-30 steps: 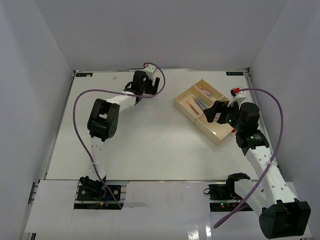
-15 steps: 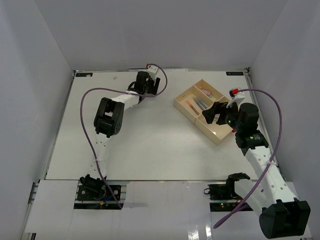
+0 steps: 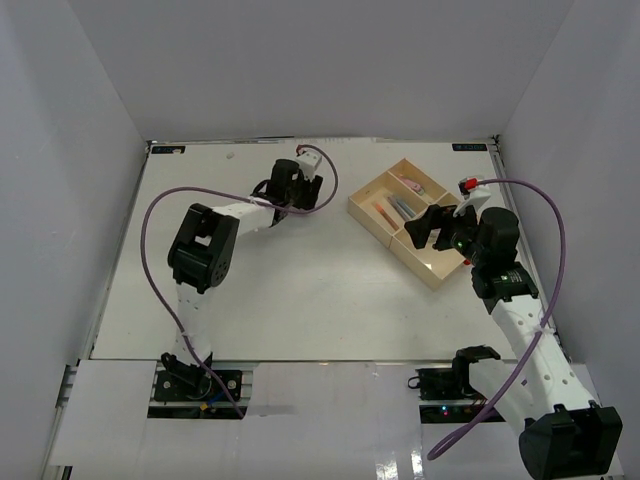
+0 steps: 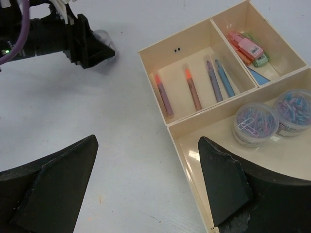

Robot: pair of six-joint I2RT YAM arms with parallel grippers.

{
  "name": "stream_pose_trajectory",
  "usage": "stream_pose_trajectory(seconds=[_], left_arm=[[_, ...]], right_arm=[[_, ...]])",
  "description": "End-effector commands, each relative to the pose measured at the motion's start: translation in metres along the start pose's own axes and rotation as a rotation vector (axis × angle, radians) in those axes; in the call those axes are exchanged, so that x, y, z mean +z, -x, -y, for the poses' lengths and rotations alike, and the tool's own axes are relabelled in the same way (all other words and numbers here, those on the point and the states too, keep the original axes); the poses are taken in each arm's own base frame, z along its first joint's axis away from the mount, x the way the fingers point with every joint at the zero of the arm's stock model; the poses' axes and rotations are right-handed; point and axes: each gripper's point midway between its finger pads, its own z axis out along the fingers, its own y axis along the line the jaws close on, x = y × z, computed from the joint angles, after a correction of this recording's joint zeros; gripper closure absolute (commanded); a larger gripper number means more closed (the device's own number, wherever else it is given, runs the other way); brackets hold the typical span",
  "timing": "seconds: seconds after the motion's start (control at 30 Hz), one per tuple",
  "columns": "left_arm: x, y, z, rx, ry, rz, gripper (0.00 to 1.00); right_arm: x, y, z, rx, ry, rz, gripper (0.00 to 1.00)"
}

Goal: Sort the stationery into containers
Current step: Pick up the stationery from the center of the board, then place the stationery at the center of the board, then pick up the stationery from the center of the board.

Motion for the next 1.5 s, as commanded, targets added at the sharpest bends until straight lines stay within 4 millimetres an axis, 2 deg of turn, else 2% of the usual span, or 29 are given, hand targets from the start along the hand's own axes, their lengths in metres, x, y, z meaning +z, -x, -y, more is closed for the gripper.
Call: stream_pose_trajectory(seconds=[0.0, 0.03, 0.07, 0.1, 0.13, 0.2, 0.23, 0.47, 0.53, 0.67, 0.7, 0.73, 0.8, 0.83, 0.87, 0.9, 1.0, 1.1, 1.13, 1.2, 1.27, 1.3, 1.37, 1.4, 1.43, 1.47], left_arm=[[-0.061, 0.063, 0.036, -0.038, -0.052, 0.132, 0.44], [-0.069, 0.039, 0.044, -0.075, -0.063, 0.086, 0.44], [-0.078, 0.036, 0.06, -0.143, -0.089, 0.077, 0.44], [-0.094, 0.042, 0.066, -0.173, -0.101, 0.095, 0.44], [-0.102, 0.018, 0.084, -0.213, -0.119, 0.047, 0.44], [-0.114, 0.009, 0.095, -0.233, -0.1, 0.045, 0.44], [-0.122, -0.003, 0.111, -0.221, -0.122, 0.029, 0.43], [-0.136, -0.045, 0.159, -0.175, -0.109, -0.039, 0.37], [-0.138, -0.054, 0.164, -0.173, -0.097, -0.056, 0.34], [-0.142, -0.063, 0.168, -0.196, -0.103, -0.089, 0.17], [-0.143, -0.063, 0.169, -0.199, -0.107, -0.093, 0.08], [-0.143, -0.061, 0.17, -0.205, -0.11, -0.093, 0.04], [-0.146, -0.06, 0.17, -0.21, -0.111, -0.109, 0.02], [-0.146, -0.051, 0.172, -0.217, -0.117, -0.097, 0.02], [-0.148, -0.051, 0.172, -0.218, -0.116, -0.11, 0.02], [-0.151, -0.037, 0.172, -0.227, -0.119, -0.089, 0.02], [-0.163, -0.02, 0.168, -0.245, -0.108, -0.089, 0.02], [-0.171, 0.005, 0.155, -0.283, -0.12, -0.082, 0.02], [-0.179, 0.02, 0.154, -0.287, -0.136, -0.058, 0.02], [-0.185, 0.033, 0.147, -0.292, -0.148, -0.044, 0.02], [-0.194, 0.044, 0.135, -0.319, -0.147, -0.035, 0.02], [-0.193, 0.045, 0.113, -0.372, -0.12, -0.037, 0.02], [-0.202, 0.041, 0.099, -0.427, -0.15, -0.054, 0.02], [-0.202, 0.039, 0.075, -0.464, -0.109, -0.053, 0.02], [-0.206, 0.035, 0.065, -0.474, -0.092, -0.065, 0.02], [-0.212, 0.036, 0.055, -0.48, -0.074, -0.058, 0.02]], right_arm=[[-0.002, 0.001, -0.008, -0.03, 0.038, 0.005, 0.1], [-0.002, 0.0, -0.009, -0.03, 0.04, 0.001, 0.1], [-0.001, -0.001, -0.01, -0.037, 0.046, -0.004, 0.1], [-0.001, -0.003, -0.011, -0.04, 0.049, -0.008, 0.1], [0.0, -0.004, -0.012, -0.045, 0.052, -0.013, 0.1], [0.001, -0.006, -0.012, -0.059, 0.052, -0.021, 0.1], [0.002, -0.009, -0.015, -0.063, 0.057, -0.033, 0.1], [0.008, -0.026, -0.023, -0.107, 0.068, -0.091, 0.1], [0.009, -0.031, -0.023, -0.118, 0.063, -0.105, 0.1], [0.012, -0.041, -0.025, -0.148, 0.057, -0.138, 0.1], [0.012, -0.041, -0.026, -0.151, 0.057, -0.142, 0.1], [0.013, -0.042, -0.025, -0.153, 0.053, -0.146, 0.1], [0.014, -0.043, -0.026, -0.162, 0.054, -0.153, 0.1], [0.015, -0.045, -0.029, -0.167, 0.061, -0.16, 0.1], [0.015, -0.045, -0.029, -0.171, 0.058, -0.163, 0.1], [0.016, -0.043, -0.031, -0.183, 0.058, -0.162, 0.1], [0.019, -0.048, -0.036, -0.212, 0.062, -0.195, 0.1], [0.023, -0.055, -0.045, -0.236, 0.08, -0.223, 0.1], [0.026, -0.059, -0.05, -0.247, 0.088, -0.234, 0.1], [0.029, -0.063, -0.055, -0.262, 0.098, -0.249, 0.1], [0.033, -0.069, -0.066, -0.285, 0.12, -0.273, 0.1], [0.035, -0.072, -0.07, -0.291, 0.127, -0.285, 0.1], [0.043, -0.081, -0.084, -0.317, 0.153, -0.314, 0.1], [0.047, -0.092, -0.094, -0.332, 0.176, -0.346, 0.09], [0.049, -0.097, -0.101, -0.34, 0.194, -0.36, 0.1], [0.055, -0.093, -0.104, -0.35, 0.18, -0.353, 0.1]])
